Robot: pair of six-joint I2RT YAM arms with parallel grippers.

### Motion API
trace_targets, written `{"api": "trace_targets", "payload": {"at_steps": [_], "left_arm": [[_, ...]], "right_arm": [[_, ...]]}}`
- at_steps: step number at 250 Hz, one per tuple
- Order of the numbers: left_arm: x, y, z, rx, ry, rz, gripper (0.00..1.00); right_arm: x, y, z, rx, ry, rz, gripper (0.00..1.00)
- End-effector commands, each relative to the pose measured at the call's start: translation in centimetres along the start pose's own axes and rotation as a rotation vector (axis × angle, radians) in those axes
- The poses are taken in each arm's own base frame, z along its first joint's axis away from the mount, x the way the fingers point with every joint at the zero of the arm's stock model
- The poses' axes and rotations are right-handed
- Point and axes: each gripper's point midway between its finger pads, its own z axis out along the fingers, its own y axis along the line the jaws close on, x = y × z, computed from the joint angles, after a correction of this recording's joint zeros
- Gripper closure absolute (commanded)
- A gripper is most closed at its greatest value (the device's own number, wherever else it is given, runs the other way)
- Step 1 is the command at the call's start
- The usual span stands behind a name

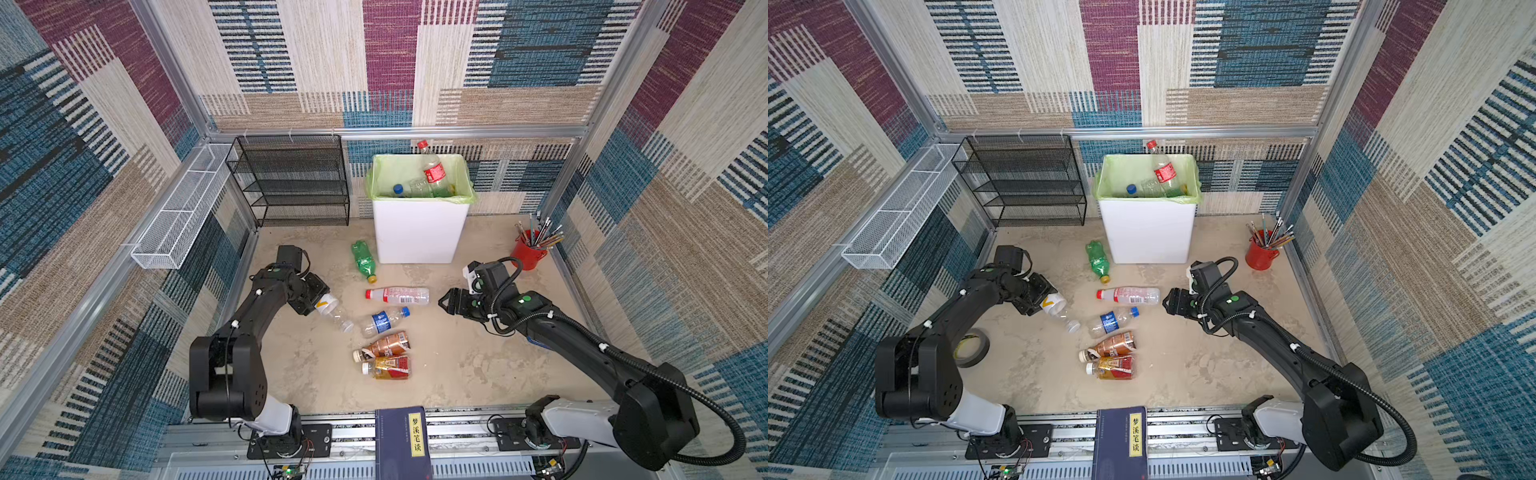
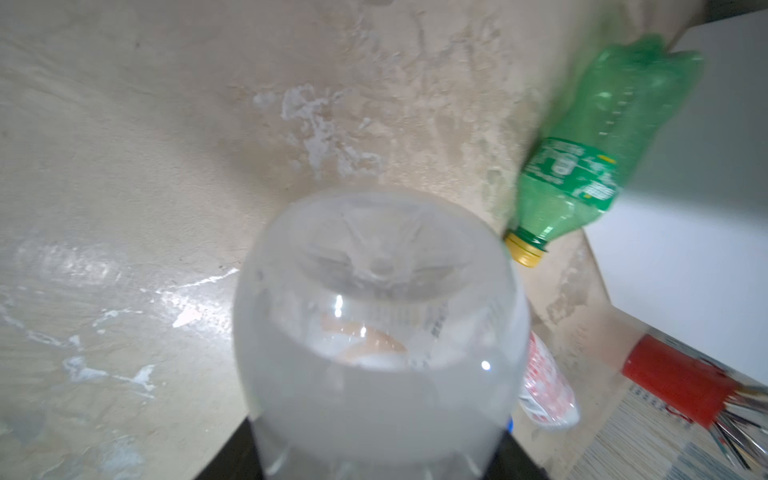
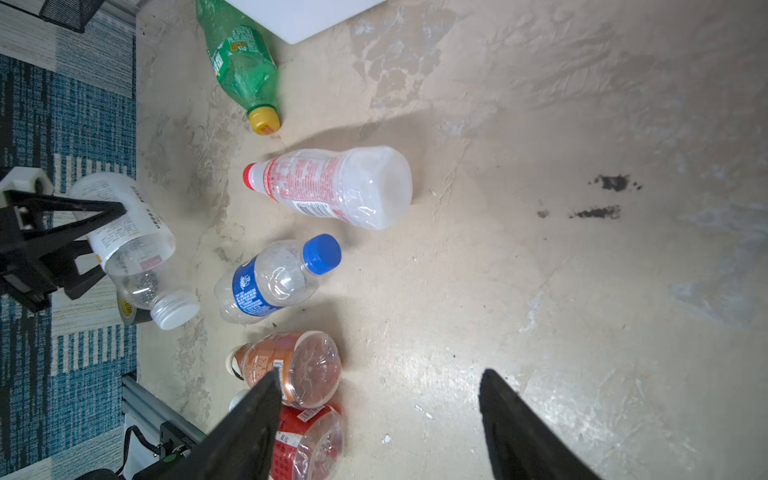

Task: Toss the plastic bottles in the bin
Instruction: 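Close left gripper on the clear yellow-label bottle and lift it, then carry the clear bottle with left gripper over the bin and open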

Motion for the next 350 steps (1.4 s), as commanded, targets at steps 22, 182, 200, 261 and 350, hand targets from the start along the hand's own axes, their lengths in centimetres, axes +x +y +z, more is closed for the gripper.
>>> {"api": "trace_targets", "payload": {"at_steps": [22, 182, 200, 261, 350], "left_arm": [[-0.7, -5.2, -5.3, 0.318, -0.226, 0.17, 0.4], [3.9, -19.4, -22.7, 1.028, -0.916, 0.785, 0.39], [3.6, -21.9, -25.1, 1.095, -0.969, 0.803, 0.38], [-1.7, -37.6, -35.4, 1.319, -1.222, 0.817, 0.26], [-6.6, -44.8, -39.5, 1.283, -1.428, 0.756, 0.0]], "right_arm": [[-1.9, 1.1, 0.1, -0.055, -0.043, -0.051, 0.23], [-4.4, 0.3, -0.1, -0.053, -0.081, -0.095, 0.24], [-4.5, 0.4, -0.3, -0.052, -0.087, -0.094, 0.23], [-4.9, 0.3, -1.0, -0.055, -0.118, -0.068, 0.23], [-4.5, -0.1, -3.1, -0.044, -0.177, -0.016, 0.22]]}}
